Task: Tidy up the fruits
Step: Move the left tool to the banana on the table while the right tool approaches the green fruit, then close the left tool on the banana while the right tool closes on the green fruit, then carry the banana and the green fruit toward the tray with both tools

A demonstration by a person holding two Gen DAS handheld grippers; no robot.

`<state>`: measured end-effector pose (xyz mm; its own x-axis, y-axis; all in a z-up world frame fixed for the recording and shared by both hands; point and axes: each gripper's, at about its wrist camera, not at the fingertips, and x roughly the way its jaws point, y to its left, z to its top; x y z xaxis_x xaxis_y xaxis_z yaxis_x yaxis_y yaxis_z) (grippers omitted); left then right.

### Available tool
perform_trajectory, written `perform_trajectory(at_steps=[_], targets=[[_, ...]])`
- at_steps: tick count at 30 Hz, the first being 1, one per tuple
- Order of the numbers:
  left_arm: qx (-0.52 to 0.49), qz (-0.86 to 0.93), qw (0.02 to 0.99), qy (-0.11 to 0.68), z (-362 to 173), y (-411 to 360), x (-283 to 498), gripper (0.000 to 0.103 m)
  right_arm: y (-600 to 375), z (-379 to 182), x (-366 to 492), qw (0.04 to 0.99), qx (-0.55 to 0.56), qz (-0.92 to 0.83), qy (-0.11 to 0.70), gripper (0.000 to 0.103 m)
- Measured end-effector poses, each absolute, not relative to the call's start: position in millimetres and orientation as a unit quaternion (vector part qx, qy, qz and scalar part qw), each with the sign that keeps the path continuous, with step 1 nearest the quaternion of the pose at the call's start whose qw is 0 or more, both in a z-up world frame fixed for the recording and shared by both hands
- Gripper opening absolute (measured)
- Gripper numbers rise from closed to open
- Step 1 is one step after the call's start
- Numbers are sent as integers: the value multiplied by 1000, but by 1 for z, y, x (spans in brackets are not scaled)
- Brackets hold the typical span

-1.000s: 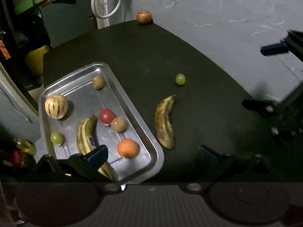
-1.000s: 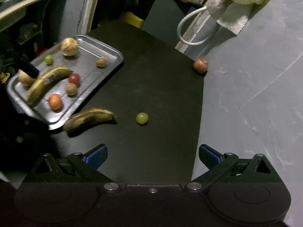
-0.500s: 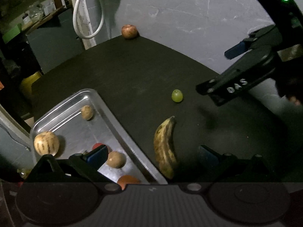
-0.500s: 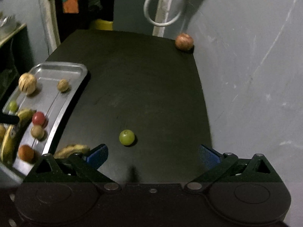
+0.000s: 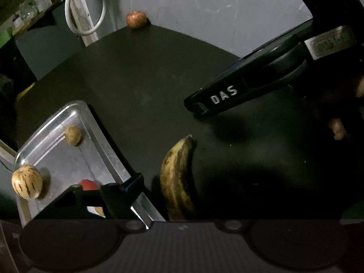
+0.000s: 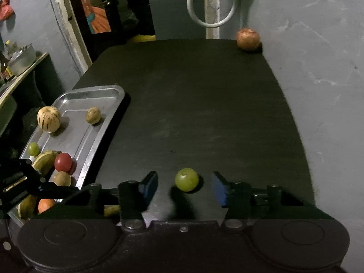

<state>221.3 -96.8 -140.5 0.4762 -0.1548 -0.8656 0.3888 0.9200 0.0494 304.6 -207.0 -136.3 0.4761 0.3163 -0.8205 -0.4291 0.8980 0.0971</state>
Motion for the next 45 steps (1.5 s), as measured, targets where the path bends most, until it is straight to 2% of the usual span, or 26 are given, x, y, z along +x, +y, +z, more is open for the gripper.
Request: perform_trajectory(at_steps=[3, 4, 5, 19, 25, 26, 30, 35, 39, 41, 45], targets=[[110, -157, 845, 500, -144, -96, 225, 72, -206, -141, 307, 855, -60, 218, 467, 46], [106, -156, 842, 505, -145, -95, 226, 64, -205, -142, 307, 854, -62, 218, 469, 46], [104, -154, 839, 511, -147, -95, 227, 60, -205, -144, 308, 853, -64, 217, 470, 46], [70, -121, 846, 515, -153, -96, 227, 60, -197, -156, 311, 845, -95, 208, 484, 45], [56, -117, 848, 514, -154, -93, 231, 57, -192, -155, 313, 844, -112, 210, 480, 29], [54, -116, 848, 515, -154, -92, 232, 56, -193, -155, 313, 845, -113, 207, 481, 26], [56, -111, 845, 520, -154, -93, 234, 53, -197, -154, 309, 845, -101, 202, 485, 26], [66, -112, 842, 523, -154, -94, 236, 43, -206, -153, 296, 848, -81, 189, 489, 26], [70, -113, 839, 528, -154, -95, 238, 41, -215, -150, 279, 858, -60, 180, 477, 26], [69, -114, 836, 532, -153, -94, 239, 32, -219, -148, 271, 863, -47, 177, 471, 26], [39, -115, 834, 538, -153, -87, 242, 32, -226, -150, 255, 870, -29, 166, 464, 26]])
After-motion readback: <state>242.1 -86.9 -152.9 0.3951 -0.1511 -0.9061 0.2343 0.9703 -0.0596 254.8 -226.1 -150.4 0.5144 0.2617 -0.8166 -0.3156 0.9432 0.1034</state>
